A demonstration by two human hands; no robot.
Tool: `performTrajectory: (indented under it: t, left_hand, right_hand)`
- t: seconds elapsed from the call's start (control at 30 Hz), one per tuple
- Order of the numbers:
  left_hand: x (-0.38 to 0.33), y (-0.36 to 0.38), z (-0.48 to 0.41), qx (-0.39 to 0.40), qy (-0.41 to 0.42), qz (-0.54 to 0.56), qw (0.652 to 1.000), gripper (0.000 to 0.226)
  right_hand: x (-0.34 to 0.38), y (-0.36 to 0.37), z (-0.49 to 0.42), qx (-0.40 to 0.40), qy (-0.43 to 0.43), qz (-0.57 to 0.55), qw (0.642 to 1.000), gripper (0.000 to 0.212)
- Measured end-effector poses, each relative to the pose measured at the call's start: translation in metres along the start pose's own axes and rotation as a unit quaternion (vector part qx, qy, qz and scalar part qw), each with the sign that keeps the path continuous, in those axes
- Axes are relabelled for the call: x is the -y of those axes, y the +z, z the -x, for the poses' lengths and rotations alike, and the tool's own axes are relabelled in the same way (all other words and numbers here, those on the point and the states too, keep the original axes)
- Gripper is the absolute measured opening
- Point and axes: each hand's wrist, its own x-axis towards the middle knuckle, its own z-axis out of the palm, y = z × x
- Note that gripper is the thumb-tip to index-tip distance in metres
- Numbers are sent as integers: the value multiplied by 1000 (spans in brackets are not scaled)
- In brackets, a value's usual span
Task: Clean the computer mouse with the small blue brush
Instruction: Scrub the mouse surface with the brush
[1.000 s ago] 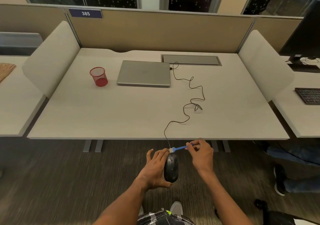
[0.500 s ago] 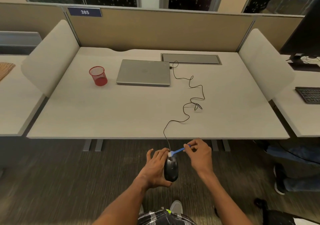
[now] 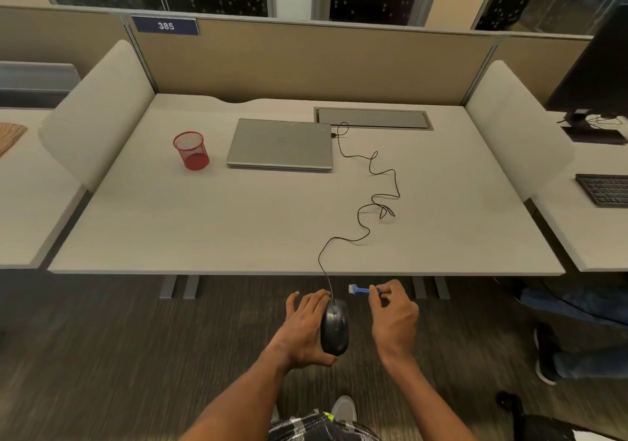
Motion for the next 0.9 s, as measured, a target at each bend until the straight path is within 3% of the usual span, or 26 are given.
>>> performTrajectory:
  t: [0.07, 0.17, 0.27, 0.47, 0.73, 0.9]
  left_hand:
    - [0, -1, 0, -5, 1, 9, 1000, 125]
    - [1, 0, -1, -3, -8, 14, 1000, 124]
    - [4, 2, -3, -11, -12, 9, 1000, 127]
    - [2, 0, -4, 1, -17, 14, 1000, 127]
    - [4, -1, -2, -13, -21, 7, 1000, 125]
    - [4, -5, -3, -16, -22, 29, 999, 127]
  right_hand:
    - [-5, -2, 3, 40, -62, -1, 997, 9]
    - [-13, -3, 16, 166, -150, 36, 974, 8]
    - [-20, -4, 29, 249, -161, 76, 952, 11]
    - [-11, -11, 21, 135, -134, -11, 982, 14]
    - [-20, -19, 28, 256, -122, 69, 957, 12]
    - [-22, -28, 24, 169, -99, 89, 977, 17]
